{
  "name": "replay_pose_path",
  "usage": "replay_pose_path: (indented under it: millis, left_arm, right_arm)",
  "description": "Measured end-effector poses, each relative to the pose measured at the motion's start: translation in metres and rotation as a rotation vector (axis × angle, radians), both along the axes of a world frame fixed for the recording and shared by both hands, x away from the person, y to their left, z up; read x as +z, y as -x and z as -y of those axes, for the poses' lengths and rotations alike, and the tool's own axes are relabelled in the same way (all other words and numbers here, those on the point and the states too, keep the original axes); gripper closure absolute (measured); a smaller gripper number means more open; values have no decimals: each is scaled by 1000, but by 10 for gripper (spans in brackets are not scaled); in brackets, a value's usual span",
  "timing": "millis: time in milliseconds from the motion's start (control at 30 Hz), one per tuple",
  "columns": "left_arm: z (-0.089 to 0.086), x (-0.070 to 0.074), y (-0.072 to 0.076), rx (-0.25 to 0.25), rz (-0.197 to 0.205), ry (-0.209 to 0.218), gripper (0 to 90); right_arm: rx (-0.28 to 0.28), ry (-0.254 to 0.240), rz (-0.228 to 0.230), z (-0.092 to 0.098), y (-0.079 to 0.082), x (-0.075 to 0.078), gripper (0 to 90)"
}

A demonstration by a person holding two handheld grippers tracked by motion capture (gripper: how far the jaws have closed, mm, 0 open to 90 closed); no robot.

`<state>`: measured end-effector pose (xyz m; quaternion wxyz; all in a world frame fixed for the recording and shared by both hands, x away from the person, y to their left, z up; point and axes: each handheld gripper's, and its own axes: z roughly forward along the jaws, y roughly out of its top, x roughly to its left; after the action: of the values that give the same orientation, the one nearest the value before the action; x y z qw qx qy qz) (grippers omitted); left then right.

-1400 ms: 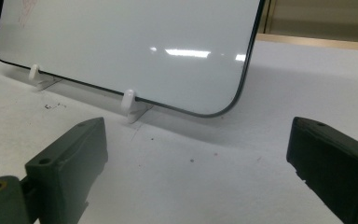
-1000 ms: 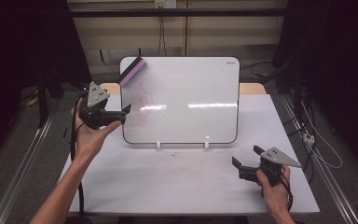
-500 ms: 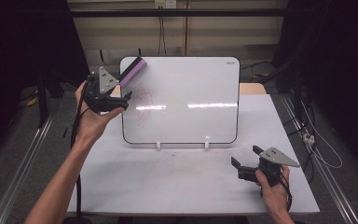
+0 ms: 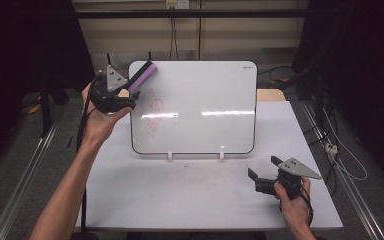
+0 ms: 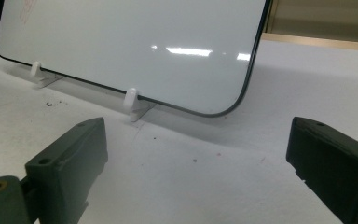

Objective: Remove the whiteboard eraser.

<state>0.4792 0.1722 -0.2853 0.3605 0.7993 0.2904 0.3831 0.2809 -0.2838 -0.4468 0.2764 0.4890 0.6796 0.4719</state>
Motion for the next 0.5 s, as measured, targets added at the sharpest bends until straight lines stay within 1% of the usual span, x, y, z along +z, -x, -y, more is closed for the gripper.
replay_pose_path:
  millis: [33,67,100,167,200,267,300,333,400,433,500]
  left_arm:
    - [1,0,-2,-4,-1,-2,288]
    - [2,0,-4,-10,-7,-11,288]
    - [3,0,-5,-9,-8,-25,310]
    - [5,0,-9,-13,-13,-31,358]
    - [6,-1,-10,-11,-10,-34,358]
    - [9,-1,-12,-11,-11,-37,389]
    - [9,-1,-13,-16,-21,-40,392]
    - [10,-2,-14,-13,-20,-30,398]
    - [12,-2,-16,-6,-16,-59,420]
    - [13,-3,-16,-4,-14,-56,449]
    - [14,-3,-18,-1,-12,-59,466]
  right_arm:
    - [0,0,0,0,0,0,50]
    - [0,0,0,0,0,0,50]
    - [1,1,0,0,0,0,51]
    - [1,1,0,0,0,0,51]
    - [1,1,0,0,0,0,51]
    - [1,0,2,0,0,0,51]
    - [2,0,2,0,0,0,51]
    - [1,-3,1,0,0,0,51]
    - [1,-2,2,0,0,0,52]
    - [2,-3,2,0,0,0,52]
    - [3,-3,2,0,0,0,52]
